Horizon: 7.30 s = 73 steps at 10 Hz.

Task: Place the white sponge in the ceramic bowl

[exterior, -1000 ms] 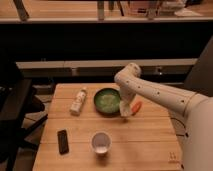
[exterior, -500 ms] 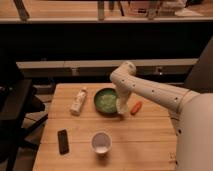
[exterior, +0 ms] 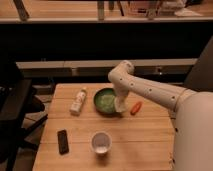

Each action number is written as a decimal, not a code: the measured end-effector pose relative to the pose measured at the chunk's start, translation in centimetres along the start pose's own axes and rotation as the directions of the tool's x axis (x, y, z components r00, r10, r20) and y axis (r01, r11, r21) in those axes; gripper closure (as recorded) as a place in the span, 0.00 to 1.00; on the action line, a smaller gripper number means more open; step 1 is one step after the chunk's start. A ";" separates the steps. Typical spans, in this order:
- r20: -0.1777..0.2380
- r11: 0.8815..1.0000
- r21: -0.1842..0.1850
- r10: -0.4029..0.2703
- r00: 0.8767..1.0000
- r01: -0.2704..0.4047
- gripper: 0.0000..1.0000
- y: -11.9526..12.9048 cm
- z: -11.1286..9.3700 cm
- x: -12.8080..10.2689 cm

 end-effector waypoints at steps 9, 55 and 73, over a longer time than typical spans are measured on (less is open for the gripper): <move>-0.014 1.000 0.025 -0.017 1.000 0.017 0.96 -1.6 -0.3 0.5; -0.034 0.988 0.065 -0.137 0.990 0.139 0.57 -5.3 0.3 1.8; -0.040 0.980 0.071 -0.185 0.982 0.188 0.44 -6.1 0.4 2.4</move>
